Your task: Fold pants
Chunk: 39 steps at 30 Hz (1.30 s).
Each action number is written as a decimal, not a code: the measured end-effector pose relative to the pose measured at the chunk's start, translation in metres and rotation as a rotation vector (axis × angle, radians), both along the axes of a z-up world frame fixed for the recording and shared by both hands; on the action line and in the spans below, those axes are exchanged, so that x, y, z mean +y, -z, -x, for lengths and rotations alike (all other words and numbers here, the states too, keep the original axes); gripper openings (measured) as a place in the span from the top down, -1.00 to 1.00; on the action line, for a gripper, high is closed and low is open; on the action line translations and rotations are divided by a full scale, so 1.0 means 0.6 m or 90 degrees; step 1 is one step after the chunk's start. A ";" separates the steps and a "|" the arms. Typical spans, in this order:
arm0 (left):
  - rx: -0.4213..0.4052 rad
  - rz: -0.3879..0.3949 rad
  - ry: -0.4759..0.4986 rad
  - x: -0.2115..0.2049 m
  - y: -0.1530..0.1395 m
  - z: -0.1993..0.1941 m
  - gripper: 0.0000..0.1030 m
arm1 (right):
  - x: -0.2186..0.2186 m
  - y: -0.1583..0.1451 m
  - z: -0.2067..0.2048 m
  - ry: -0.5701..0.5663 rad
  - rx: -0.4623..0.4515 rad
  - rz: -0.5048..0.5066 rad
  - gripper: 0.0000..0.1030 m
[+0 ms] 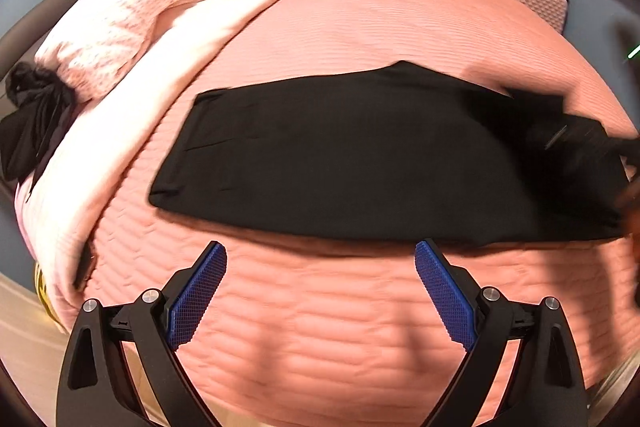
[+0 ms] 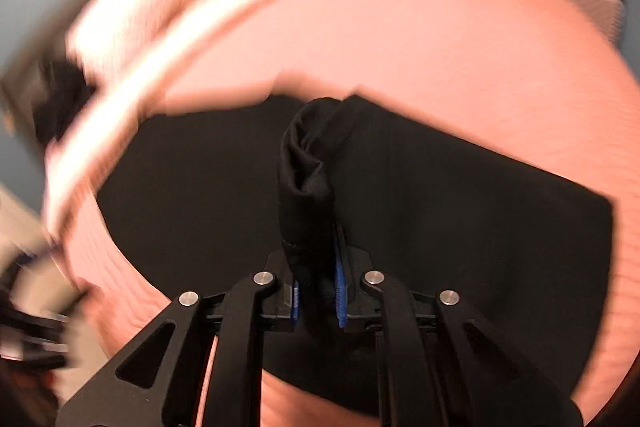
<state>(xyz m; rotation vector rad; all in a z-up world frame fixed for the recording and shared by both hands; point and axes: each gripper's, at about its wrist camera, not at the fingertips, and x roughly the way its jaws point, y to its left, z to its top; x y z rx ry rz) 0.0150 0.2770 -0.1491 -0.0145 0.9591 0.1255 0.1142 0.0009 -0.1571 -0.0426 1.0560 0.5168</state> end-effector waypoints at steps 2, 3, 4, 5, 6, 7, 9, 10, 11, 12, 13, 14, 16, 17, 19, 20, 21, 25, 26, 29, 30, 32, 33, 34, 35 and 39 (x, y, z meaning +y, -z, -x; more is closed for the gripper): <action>0.008 -0.008 -0.016 0.042 0.012 0.002 -0.82 | 0.057 0.043 0.015 -0.015 -0.038 0.048 0.73; 0.010 -0.004 -0.018 0.060 0.016 0.004 -0.82 | 0.070 0.039 0.022 -0.019 -0.064 0.077 0.71; 0.011 0.001 -0.023 0.077 0.020 0.004 -0.82 | 0.079 0.035 0.027 -0.022 -0.073 0.100 0.69; 0.008 0.011 -0.032 0.097 0.026 0.003 -0.82 | 0.085 0.028 0.031 -0.027 -0.071 0.110 0.62; 0.006 0.023 -0.038 0.113 0.032 0.001 -0.82 | 0.087 0.022 0.030 -0.033 -0.063 0.110 0.52; 0.007 0.041 -0.045 0.128 0.039 -0.004 -0.82 | 0.088 0.012 0.033 -0.038 -0.053 0.110 0.43; 0.000 0.103 -0.073 0.167 0.057 -0.015 -0.82 | 0.092 -0.003 0.045 -0.049 -0.059 0.104 -0.22; -0.003 0.135 -0.085 0.182 0.065 -0.019 -0.82 | 0.092 -0.015 0.052 -0.054 -0.070 0.101 -0.26; -0.004 0.183 -0.107 0.202 0.077 -0.025 -0.82 | 0.091 -0.029 0.063 -0.056 -0.083 0.092 -0.27; -0.007 0.236 -0.128 0.223 0.089 -0.030 -0.82 | 0.098 -0.047 0.073 -0.057 -0.091 0.078 -0.28; -0.012 0.285 -0.150 0.244 0.101 -0.034 -0.82 | 0.098 -0.061 0.081 -0.055 -0.096 0.061 -0.28; -0.022 0.321 -0.166 0.259 0.109 -0.037 -0.82 | 0.094 -0.085 0.089 -0.048 -0.104 0.040 -0.29; -0.037 0.374 -0.197 0.288 0.124 -0.045 -0.82 | 0.076 -0.122 0.108 -0.029 -0.113 0.014 -0.31; -0.045 0.405 -0.218 0.306 0.136 -0.053 -0.82 | 0.066 -0.139 0.114 -0.018 -0.110 -0.001 -0.31; -0.045 0.441 -0.252 0.328 0.155 -0.064 -0.81 | 0.048 -0.168 0.127 -0.002 -0.115 -0.018 -0.31; -0.061 0.454 -0.260 0.336 0.160 -0.070 -0.81 | 0.038 -0.184 0.133 0.007 -0.122 -0.019 -0.32; -0.066 0.453 -0.264 0.341 0.162 -0.080 -0.82 | 0.028 -0.197 0.140 0.012 -0.130 -0.017 -0.32; -0.075 0.431 -0.283 0.349 0.167 -0.123 -0.76 | -0.006 -0.232 0.168 0.041 -0.155 -0.009 -0.33; -0.076 0.421 -0.283 0.350 0.167 -0.132 -0.76 | -0.015 -0.237 0.172 0.049 -0.161 -0.004 -0.33; -0.055 0.353 -0.289 0.346 0.158 -0.155 -0.19 | -0.058 -0.248 0.187 0.078 -0.170 0.013 -0.33; -0.053 0.346 -0.281 0.348 0.151 -0.160 0.22 | -0.071 -0.247 0.190 0.091 -0.172 0.018 -0.33; -0.061 0.356 -0.267 0.353 0.125 -0.166 0.61 | -0.106 -0.249 0.196 0.123 -0.171 0.017 -0.33; -0.074 0.333 -0.254 0.345 0.095 -0.169 0.66 | -0.125 -0.251 0.198 0.140 -0.170 0.015 -0.33; -0.089 0.311 -0.233 0.333 0.068 -0.170 0.68 | -0.149 -0.252 0.203 0.163 -0.173 0.015 -0.33; -0.109 0.277 -0.190 0.304 0.023 -0.175 0.69 | -0.163 -0.252 0.203 0.174 -0.173 0.013 -0.34; -0.169 0.188 -0.013 0.129 -0.138 -0.186 0.69 | -0.242 -0.253 0.209 0.236 -0.171 0.014 -0.34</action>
